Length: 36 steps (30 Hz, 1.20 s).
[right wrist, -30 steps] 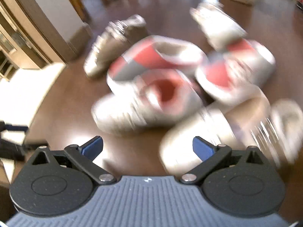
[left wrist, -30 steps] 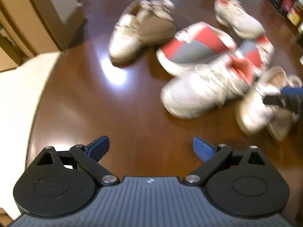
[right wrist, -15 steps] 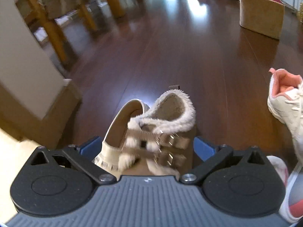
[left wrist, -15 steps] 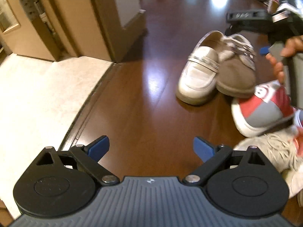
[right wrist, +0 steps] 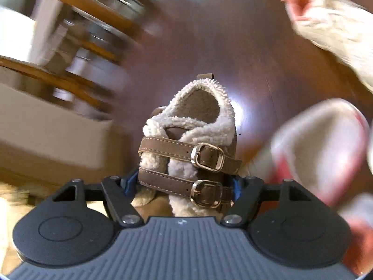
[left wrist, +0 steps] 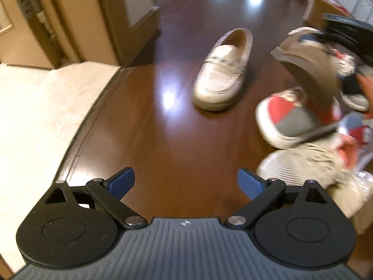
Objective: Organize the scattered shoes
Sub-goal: 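Grasp a brown fleece-lined buckle shoe with the right gripper and lift it, then carry the brown buckle shoe toward the cabinet beside the slippers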
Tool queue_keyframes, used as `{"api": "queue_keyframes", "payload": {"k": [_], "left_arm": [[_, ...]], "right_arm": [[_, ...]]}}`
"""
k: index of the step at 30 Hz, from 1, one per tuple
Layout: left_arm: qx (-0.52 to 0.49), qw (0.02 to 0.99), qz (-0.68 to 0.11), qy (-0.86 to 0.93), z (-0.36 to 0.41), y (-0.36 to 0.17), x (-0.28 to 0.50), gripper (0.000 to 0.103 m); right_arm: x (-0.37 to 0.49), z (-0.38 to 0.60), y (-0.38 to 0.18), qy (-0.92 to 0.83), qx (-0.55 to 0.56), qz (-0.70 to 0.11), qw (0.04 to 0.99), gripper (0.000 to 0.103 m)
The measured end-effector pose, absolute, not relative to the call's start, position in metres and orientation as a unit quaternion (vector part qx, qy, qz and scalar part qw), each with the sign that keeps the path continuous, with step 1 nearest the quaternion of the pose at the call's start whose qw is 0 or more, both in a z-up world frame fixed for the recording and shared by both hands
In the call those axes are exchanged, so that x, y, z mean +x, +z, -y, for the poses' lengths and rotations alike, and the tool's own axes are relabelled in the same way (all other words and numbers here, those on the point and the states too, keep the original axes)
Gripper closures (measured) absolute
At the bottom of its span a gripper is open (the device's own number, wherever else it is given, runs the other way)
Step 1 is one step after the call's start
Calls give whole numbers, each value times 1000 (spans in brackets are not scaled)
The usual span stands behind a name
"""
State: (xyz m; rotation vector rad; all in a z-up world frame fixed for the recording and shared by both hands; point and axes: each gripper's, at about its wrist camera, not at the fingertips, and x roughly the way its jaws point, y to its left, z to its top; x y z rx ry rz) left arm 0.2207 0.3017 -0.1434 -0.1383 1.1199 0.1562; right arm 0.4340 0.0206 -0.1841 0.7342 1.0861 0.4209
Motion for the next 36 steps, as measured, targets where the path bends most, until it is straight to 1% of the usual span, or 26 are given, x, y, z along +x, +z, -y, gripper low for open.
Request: {"api": "queue_keyframes", "payload": {"k": [2, 4, 6, 7, 10, 12, 13, 14, 17, 18, 19, 21, 22, 24, 25, 26, 27, 29, 32, 36], "left_arm": [[-61, 844, -530, 54, -287, -138, 217, 6], [-43, 846, -531, 16, -244, -129, 213, 6], [-31, 845, -534, -11, -209, -125, 213, 6], [-27, 844, -536, -26, -193, -124, 213, 6], [-5, 835, -543, -90, -122, -119, 217, 6], [24, 826, -546, -141, -68, -113, 221, 6], [46, 822, -546, -156, -46, -113, 220, 6], [69, 818, -546, -170, -24, -114, 217, 6], [135, 803, -544, -200, 25, -115, 206, 6], [156, 799, -543, -207, 38, -116, 202, 6], [173, 794, -542, -214, 48, -116, 198, 6], [211, 781, -542, -228, 66, -120, 190, 6], [223, 776, -543, -231, 72, -123, 189, 6], [243, 767, -545, -235, 82, -129, 188, 6], [250, 763, -547, -237, 88, -132, 188, 6], [259, 759, -548, -238, 95, -136, 189, 6], [267, 756, -547, -241, 102, -140, 190, 6], [281, 752, -542, -249, 111, -145, 191, 6], [316, 750, -523, -255, 132, -151, 196, 6], [344, 751, -498, -265, 160, -154, 203, 6]], "right_arm": [[369, 35, -154, 219, 336, -483, 778, 31], [313, 88, -135, 204, 324, -483, 787, 30], [266, 134, -125, 170, 298, -491, 800, 30], [237, 163, -124, 142, 267, -499, 812, 30], [168, 235, -135, 66, 152, -514, 841, 29], [141, 264, -156, 41, 75, -516, 852, 28], [134, 274, -167, 37, 51, -515, 855, 27], [127, 284, -178, 32, 28, -513, 857, 23], [116, 316, -219, -10, 27, -514, 857, 13], [113, 327, -233, -27, 31, -515, 856, 12], [107, 336, -241, -37, 52, -511, 857, 5], [87, 341, -237, -53, 88, -494, 864, 1], [78, 342, -235, -61, 98, -485, 867, 1], [72, 342, -235, -65, 95, -475, 872, 1], [71, 341, -236, -65, 89, -471, 875, 4], [70, 340, -236, -65, 84, -466, 878, 21], [74, 340, -237, -62, 75, -467, 879, 21], [97, 343, -239, -50, 59, -476, 876, 26], [129, 361, -236, -38, 63, -474, 877, 27], [175, 419, -241, -40, 53, -466, 882, 27]]}}
